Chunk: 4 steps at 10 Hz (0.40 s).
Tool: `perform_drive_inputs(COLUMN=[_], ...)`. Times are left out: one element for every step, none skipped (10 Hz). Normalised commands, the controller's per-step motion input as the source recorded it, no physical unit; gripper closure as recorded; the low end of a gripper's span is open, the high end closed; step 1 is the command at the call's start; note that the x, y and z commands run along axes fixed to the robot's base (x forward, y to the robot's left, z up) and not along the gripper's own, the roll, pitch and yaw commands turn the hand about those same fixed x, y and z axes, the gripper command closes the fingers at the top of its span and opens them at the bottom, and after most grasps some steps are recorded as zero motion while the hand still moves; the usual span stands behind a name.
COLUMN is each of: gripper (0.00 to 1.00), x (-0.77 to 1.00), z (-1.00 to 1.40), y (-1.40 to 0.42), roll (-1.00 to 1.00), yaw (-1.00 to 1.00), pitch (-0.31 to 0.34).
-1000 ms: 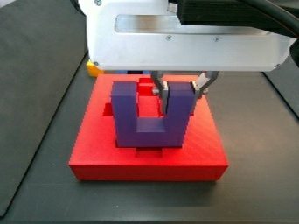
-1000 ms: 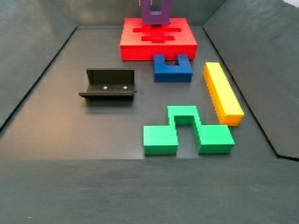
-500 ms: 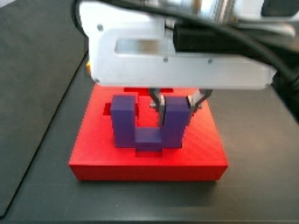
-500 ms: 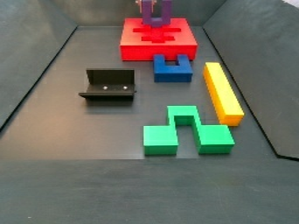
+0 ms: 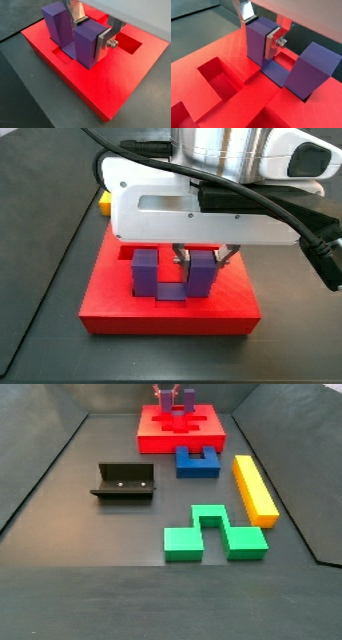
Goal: Pick up the purple object. Move up. Place the purple object on the fixture. Regrasp the purple object. Move to above the board. Insert the purple object.
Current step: Insert the purple object.
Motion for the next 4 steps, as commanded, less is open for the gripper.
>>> perform_drive_inputs(gripper=[1.00,1.00,1.00,1.00], x=[0.00,-0.05,-0.01,0.00], z=[0.00,0.00,0.00,-0.03], y=[-0.02,0.00,-0.02,0.00], roll=[0.01,0.01,0.05,0.03], yaw=[0.00,0.00,0.00,0.00], pitch=[-0.007,-0.017,-0.003,0.000])
